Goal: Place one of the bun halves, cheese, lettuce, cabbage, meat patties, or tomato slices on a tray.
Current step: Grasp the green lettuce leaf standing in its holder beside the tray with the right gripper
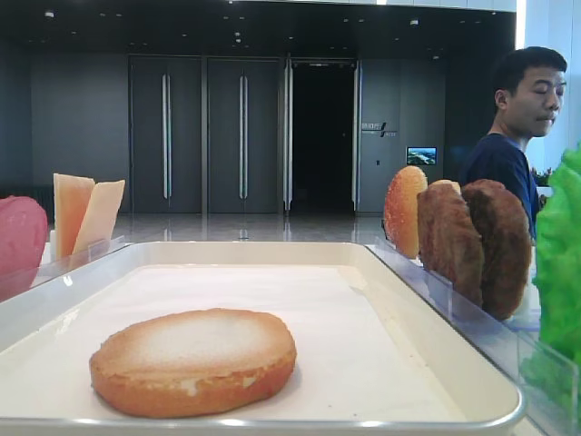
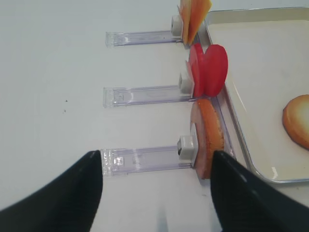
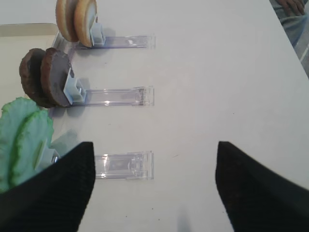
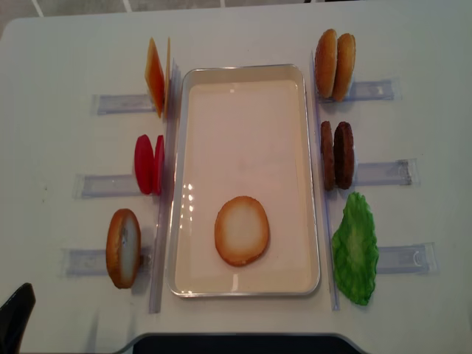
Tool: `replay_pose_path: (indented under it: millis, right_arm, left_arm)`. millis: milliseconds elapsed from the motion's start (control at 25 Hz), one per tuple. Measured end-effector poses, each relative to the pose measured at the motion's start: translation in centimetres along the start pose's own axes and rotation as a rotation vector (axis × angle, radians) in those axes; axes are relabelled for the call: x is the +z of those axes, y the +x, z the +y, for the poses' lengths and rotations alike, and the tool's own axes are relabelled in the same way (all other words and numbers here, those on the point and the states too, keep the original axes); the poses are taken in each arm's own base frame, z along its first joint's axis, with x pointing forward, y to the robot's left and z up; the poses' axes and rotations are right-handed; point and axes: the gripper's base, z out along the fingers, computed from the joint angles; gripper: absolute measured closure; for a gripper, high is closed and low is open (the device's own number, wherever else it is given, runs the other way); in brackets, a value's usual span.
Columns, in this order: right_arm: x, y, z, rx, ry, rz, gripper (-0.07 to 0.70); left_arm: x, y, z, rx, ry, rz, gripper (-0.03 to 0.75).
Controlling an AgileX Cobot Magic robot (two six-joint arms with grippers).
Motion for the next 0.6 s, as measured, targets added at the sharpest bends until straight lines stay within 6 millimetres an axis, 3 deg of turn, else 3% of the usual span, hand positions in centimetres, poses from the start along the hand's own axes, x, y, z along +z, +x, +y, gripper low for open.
replay_pose_path:
  millis: [600]
  right_arm:
    - [0.0,0.0,0.0,0.0,0.0,0.0,0.107]
  left_arm:
    - [0.0,0.0,0.0,0.0,0.0,0.0,0.181]
